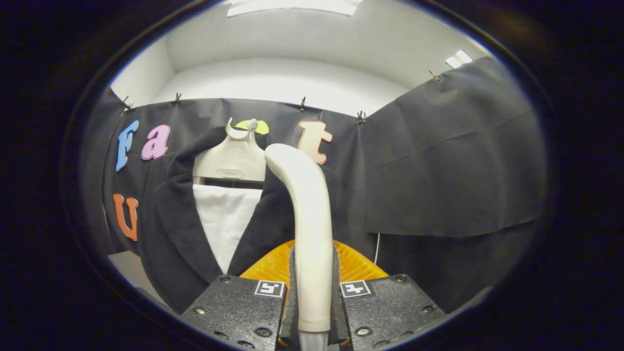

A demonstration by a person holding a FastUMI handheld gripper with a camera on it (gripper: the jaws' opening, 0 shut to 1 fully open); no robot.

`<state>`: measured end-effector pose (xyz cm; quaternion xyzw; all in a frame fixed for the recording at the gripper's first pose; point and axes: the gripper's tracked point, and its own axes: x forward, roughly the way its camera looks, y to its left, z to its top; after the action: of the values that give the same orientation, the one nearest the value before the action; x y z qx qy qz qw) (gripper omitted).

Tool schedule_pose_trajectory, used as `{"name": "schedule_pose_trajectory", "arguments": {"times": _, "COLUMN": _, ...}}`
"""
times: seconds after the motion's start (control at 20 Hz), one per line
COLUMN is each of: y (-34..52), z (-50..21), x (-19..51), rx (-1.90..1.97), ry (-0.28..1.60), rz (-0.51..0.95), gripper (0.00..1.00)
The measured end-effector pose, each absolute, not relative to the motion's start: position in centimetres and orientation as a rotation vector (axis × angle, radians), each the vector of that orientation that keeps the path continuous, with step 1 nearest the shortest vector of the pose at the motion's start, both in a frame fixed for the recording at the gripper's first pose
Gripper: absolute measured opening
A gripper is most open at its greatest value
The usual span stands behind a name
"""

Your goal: Iron the clothes twice with a garment steamer, once on the left side and once on the right side.

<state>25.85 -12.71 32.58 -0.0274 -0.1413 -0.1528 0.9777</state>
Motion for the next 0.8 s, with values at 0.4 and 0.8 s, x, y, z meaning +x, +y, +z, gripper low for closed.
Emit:
{"name": "schedule_pose_trajectory", "arguments": {"times": 0.4, "y": -12.8, "z": 29.5, "x": 24.6, "rx": -0.071, "ry": -0.231, "rz": -0.308, "gripper": 0.29}}
{"name": "schedule_pose_trajectory", "arguments": {"times": 0.8, "y": -12.6, "z": 26.2, "x": 23.7, "rx": -0.092, "ry": -0.175, "rz": -0.316, "gripper": 0.29}}
